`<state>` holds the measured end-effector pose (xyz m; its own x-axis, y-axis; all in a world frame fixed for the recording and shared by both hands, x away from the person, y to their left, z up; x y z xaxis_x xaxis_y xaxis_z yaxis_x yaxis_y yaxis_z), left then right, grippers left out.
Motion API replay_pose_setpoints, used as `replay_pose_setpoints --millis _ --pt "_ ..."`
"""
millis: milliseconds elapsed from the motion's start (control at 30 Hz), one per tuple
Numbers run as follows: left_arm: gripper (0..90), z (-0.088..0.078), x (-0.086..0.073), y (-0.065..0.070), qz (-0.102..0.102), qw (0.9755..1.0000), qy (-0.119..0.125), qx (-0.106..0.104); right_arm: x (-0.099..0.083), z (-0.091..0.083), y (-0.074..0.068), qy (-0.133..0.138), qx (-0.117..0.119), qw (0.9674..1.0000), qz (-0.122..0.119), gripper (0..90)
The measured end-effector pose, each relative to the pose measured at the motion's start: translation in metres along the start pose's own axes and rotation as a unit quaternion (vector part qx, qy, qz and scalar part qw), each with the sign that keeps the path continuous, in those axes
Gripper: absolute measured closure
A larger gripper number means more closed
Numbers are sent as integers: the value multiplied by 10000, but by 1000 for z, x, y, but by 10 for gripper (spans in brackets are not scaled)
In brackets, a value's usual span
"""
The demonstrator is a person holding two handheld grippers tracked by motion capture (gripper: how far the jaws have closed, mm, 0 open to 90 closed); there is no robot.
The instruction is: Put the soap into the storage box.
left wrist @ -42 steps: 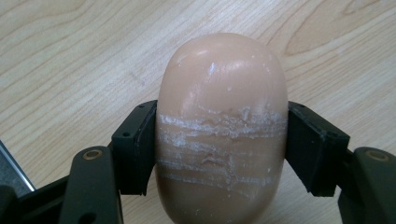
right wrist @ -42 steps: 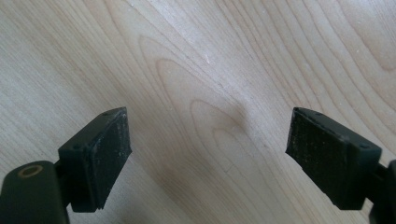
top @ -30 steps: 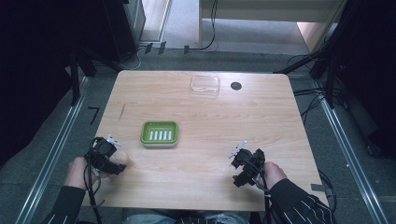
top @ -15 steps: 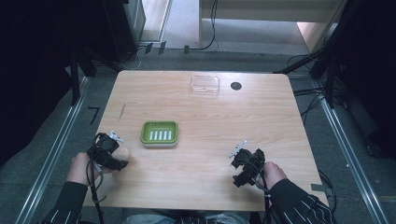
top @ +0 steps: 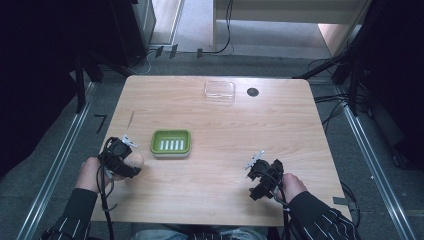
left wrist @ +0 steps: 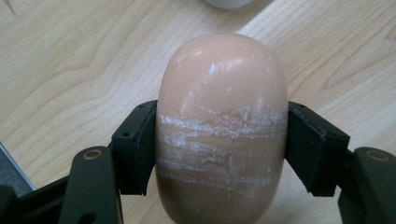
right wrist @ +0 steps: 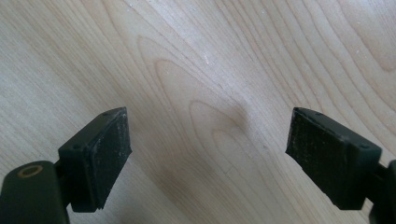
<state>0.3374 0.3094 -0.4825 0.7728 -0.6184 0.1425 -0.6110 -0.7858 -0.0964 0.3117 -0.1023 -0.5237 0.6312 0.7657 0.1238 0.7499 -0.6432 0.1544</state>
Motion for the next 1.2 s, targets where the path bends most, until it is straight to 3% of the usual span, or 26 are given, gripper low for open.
replay_pose_setpoints --millis 1200 --pt "333 -17 34 -6 257 9993 282 24 0 1 1 12 -43 10000 -41 143"
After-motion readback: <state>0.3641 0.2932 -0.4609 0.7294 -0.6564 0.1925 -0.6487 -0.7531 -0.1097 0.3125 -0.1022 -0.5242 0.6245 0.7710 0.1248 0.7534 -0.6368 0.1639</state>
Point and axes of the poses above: each handheld gripper's, and its own axes: z roughly forward along the jaws, x roughly out of its top, y roughly to its right, the point moved 7 cm from there along z, roughly forward along the jaws, and after that the axes turned 8 degrees about -y, right-handed, at the moved point
